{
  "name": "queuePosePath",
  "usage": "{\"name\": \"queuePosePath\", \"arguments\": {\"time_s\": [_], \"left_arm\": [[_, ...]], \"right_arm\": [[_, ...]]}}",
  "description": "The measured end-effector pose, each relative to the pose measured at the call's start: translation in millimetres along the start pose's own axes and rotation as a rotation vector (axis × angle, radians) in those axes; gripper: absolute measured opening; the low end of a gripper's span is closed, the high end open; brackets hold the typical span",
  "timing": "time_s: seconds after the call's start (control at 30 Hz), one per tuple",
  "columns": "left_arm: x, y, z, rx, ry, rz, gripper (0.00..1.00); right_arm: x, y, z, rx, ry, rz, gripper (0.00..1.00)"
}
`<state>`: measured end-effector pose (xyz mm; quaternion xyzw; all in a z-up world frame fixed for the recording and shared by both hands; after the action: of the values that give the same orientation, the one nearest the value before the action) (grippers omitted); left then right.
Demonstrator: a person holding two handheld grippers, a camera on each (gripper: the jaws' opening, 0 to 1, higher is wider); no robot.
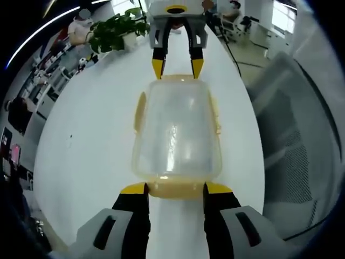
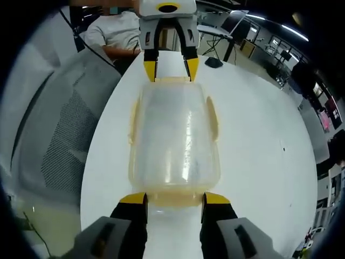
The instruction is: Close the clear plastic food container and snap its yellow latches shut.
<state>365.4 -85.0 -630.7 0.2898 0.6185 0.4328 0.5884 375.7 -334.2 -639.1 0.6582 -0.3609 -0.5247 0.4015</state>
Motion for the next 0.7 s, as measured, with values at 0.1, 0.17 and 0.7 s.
{"name": "queuePosePath", "arguments": {"time_s": [0.1,0.17,0.7], "left_arm": [[-3.1,-2,-0.3,0.001,0.000,-0.004,0.36],[-5.7,-4,-0.8,0.003,-0.001,-0.004,0.36],[-11.1,-19,-0.3,0.022,0.010,0.000,0.36]], "right_arm": [[5.1,2,0,0.003,0.000,-0.004,0.35],[8.4,2,1,-0.001,-0.003,-0.005,0.35],[21.0,-1,1,-0.014,-0.014,-0.002,0.36]]}}
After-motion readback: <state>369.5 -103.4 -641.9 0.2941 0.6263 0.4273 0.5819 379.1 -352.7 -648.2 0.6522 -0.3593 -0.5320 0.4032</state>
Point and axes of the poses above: the point that each gripper's makers call its tool centre point, and the gripper's own axes: y roughly backward along the fingers, z roughly to its left, x roughly out of its underside, the point moved 10 cm from there along y, roughly backward along the fingers, and after that the axes turned 7 degrees about y, right-handed, at the moved point
